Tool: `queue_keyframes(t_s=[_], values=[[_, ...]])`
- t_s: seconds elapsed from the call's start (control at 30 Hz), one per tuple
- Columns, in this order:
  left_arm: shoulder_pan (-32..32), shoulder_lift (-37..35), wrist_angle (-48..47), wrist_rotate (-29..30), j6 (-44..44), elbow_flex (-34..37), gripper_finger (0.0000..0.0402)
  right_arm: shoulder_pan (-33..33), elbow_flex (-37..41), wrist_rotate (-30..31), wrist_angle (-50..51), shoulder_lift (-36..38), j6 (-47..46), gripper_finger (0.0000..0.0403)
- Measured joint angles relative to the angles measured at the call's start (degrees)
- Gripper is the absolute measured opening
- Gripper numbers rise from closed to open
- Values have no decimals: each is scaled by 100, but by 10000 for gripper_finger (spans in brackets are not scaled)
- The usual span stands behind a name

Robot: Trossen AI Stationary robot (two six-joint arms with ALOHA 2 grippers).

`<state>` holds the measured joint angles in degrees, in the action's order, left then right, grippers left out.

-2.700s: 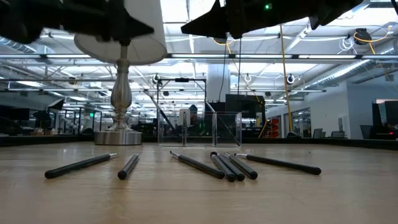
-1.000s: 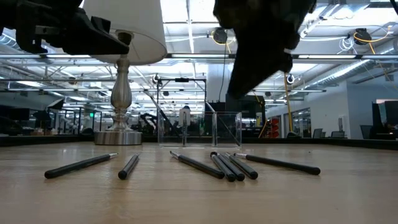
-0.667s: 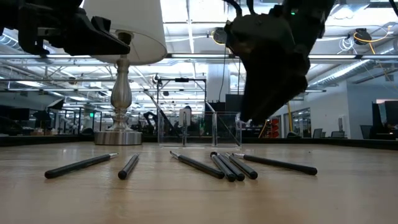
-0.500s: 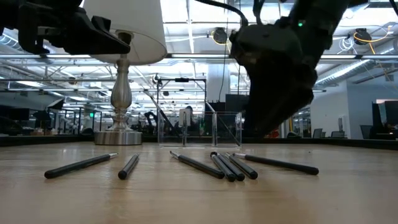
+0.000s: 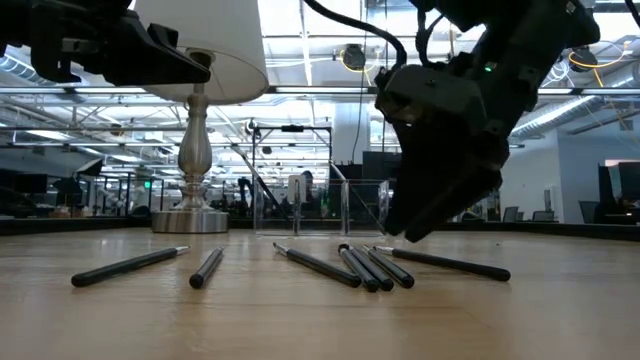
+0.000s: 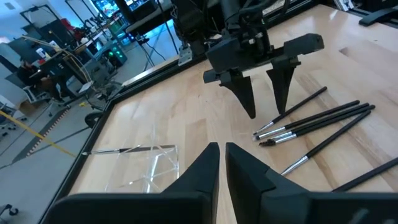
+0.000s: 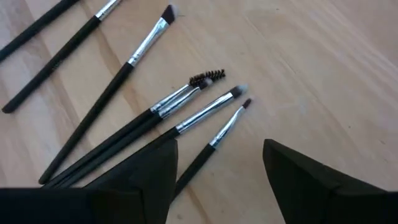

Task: Put items in baskets/containers
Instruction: Put the black eyeshadow brush into the transparent organizer

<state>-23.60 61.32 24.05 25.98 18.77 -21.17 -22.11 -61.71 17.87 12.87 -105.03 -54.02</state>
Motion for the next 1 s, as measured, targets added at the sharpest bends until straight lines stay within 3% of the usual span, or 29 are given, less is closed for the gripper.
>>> queue_keyframes(t_s=[0.33,0.6,1.0], values=[[1,0,-32,0,-105,0,37,-2,-42,93,-219,-385,71,226],[1,0,-38,-2,-177,0,37,37,-387,-89,993,-813,-69,223],[1,0,-120,-2,-260,0,37,36,-377,-267,1335,-811,234,142]])
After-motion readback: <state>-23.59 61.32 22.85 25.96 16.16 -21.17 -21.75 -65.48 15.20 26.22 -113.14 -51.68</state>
